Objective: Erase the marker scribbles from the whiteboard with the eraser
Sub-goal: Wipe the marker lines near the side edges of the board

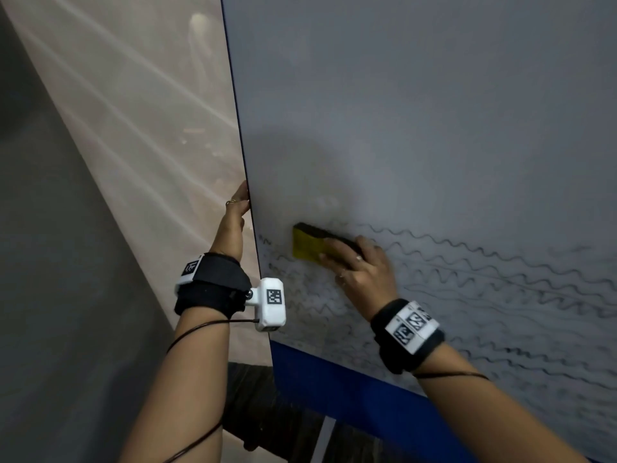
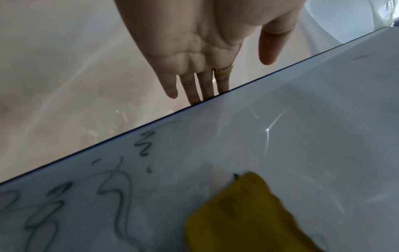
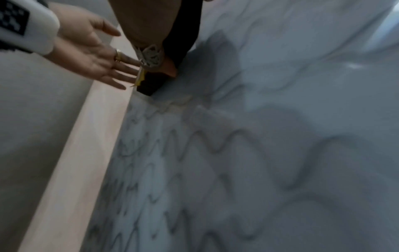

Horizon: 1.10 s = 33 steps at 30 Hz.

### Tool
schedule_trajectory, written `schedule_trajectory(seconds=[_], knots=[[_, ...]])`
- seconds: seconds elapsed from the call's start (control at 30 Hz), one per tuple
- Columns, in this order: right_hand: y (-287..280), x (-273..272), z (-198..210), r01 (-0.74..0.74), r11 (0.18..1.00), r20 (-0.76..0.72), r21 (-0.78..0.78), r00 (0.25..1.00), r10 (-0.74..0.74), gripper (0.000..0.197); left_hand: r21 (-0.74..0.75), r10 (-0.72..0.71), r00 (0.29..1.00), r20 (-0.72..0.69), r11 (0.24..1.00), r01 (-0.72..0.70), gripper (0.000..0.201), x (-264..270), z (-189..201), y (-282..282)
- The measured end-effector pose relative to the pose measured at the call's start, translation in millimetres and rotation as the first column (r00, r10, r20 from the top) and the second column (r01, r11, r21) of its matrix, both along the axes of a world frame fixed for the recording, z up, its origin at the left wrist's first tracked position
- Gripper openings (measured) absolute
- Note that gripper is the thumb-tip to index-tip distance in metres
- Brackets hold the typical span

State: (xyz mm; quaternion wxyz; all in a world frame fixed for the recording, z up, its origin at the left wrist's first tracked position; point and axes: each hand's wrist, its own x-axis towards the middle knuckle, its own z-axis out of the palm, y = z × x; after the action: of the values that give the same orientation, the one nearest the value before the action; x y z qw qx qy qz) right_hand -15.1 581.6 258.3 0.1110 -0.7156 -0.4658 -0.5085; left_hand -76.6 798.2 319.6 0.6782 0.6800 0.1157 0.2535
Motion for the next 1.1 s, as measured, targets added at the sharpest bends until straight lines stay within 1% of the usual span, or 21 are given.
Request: schedule_trajectory(seconds=[0.07,0.13,0.2,0.27,0.37,0.47,0.5,0.57,0.6,0.63,0.7,0.73,0.8,0.87,0.9,0.93,0.97,1.0,1.03,1.07,1.1], knots=[[-13.3,4.7,3.3,0.010,0.999,-0.018,0.038,1.000,-0.010,0.030,0.005,0.006,1.000,-0.006,1.000,-0.006,0.044,-0.2,1.0,-4.6],[-11.9,12.6,12.9,0.034,0.997,-0.060,0.065,0.998,-0.030,0.029,-0.004,0.021,1.000,0.019,1.000,-0.021,0.043,2.7,0.7,-7.8],[4.6,18.9,21.0,0.042,0.993,-0.074,0.114,0.997,-0.034,0.030,-0.020,0.005,0.998,0.056,1.000,-0.004,0.047,2.7,2.8,-13.7],[24.3,15.9,24.4,0.021,0.990,-0.051,0.142,0.999,-0.014,0.029,-0.020,-0.004,0.997,0.083,1.000,0.006,0.046,1.2,3.3,-17.2],[36.1,5.2,7.3,-0.002,0.996,-0.002,0.084,1.000,0.002,0.025,-0.010,0.018,0.996,0.086,1.000,-0.017,0.047,3.2,-0.6,-12.6],[13.8,0.5,-7.7,0.027,0.999,0.012,0.031,1.000,-0.028,0.031,0.013,-0.006,0.997,0.083,1.000,0.005,0.048,0.4,1.3,-10.6],[-0.6,1.3,-8.3,0.052,0.997,0.007,0.057,0.999,-0.053,0.031,0.022,-0.022,0.996,0.088,1.000,0.020,0.049,0.7,2.4,-11.6],[-33.1,1.3,-6.2,0.119,0.979,-0.016,0.168,0.993,-0.118,0.033,0.031,-0.033,0.995,0.090,0.999,0.030,0.047,2.2,4.9,-14.3],[-47.6,0.2,-5.2,0.152,0.962,-0.024,0.225,0.988,-0.150,0.033,0.028,-0.014,0.995,0.096,1.000,0.011,0.049,2.8,7.8,-14.6],[-58.6,-1.1,-6.3,0.178,0.946,-0.028,0.273,0.984,-0.177,0.032,0.028,0.010,0.995,0.098,1.000,-0.013,0.056,5.9,8.0,-13.0],[-62.3,-5.6,-11.6,0.206,0.926,-0.045,0.317,0.978,-0.202,0.030,0.030,0.035,0.994,0.101,0.999,-0.038,0.064,10.3,8.2,-10.0],[-56.0,-7.5,-16.3,0.217,0.926,-0.073,0.309,0.976,-0.204,0.030,0.026,0.050,0.995,0.090,0.998,-0.053,0.067,13.3,6.0,-7.2],[-36.7,-12.5,-26.8,0.242,0.939,-0.151,0.242,0.966,-0.210,0.030,0.050,0.088,0.995,0.050,0.995,-0.091,0.078,15.5,3.0,-5.1],[-27.3,-15.9,-32.0,0.262,0.946,-0.205,0.193,0.953,-0.222,0.035,0.111,0.125,0.992,0.033,0.986,-0.128,0.086,17.1,-2.3,-7.3],[-31.3,-15.7,-31.4,0.267,0.945,-0.214,0.187,0.950,-0.226,0.034,0.169,0.132,0.991,0.023,0.976,-0.134,0.090,16.0,-3.5,-11.6],[-39.7,-15.4,-28.9,0.264,0.945,-0.210,0.193,0.952,-0.223,0.031,0.254,0.154,0.988,0.002,0.956,-0.149,0.093,14.2,-6.3,-17.1],[-50.5,-14.9,-25.4,0.257,0.943,-0.195,0.211,0.957,-0.217,0.028,0.367,0.188,0.982,-0.015,0.915,-0.170,0.094,10.2,-10.3,-25.5],[-61.1,-14.8,-21.4,0.254,0.939,-0.179,0.232,0.960,-0.215,0.028,0.495,0.219,0.976,0.014,0.846,-0.197,0.091,6.1,-16.1,-34.6],[-68.2,-14.2,-16.5,0.255,0.934,-0.169,0.252,0.961,-0.217,0.027,0.608,0.219,0.971,0.091,0.761,-0.229,0.087,0.5,-21.0,-44.3],[-72.2,-13.7,-13.8,0.270,0.925,-0.167,0.268,0.958,-0.231,0.027,0.688,0.179,0.971,0.158,0.686,-0.238,0.085,-1.2,-29.8,-51.7],[-69.8,-13.2,-13.6,0.287,0.915,-0.171,0.283,0.954,-0.246,0.028,0.748,0.134,0.975,0.179,0.626,-0.223,0.084,-4.0,-35.9,-58.6]])
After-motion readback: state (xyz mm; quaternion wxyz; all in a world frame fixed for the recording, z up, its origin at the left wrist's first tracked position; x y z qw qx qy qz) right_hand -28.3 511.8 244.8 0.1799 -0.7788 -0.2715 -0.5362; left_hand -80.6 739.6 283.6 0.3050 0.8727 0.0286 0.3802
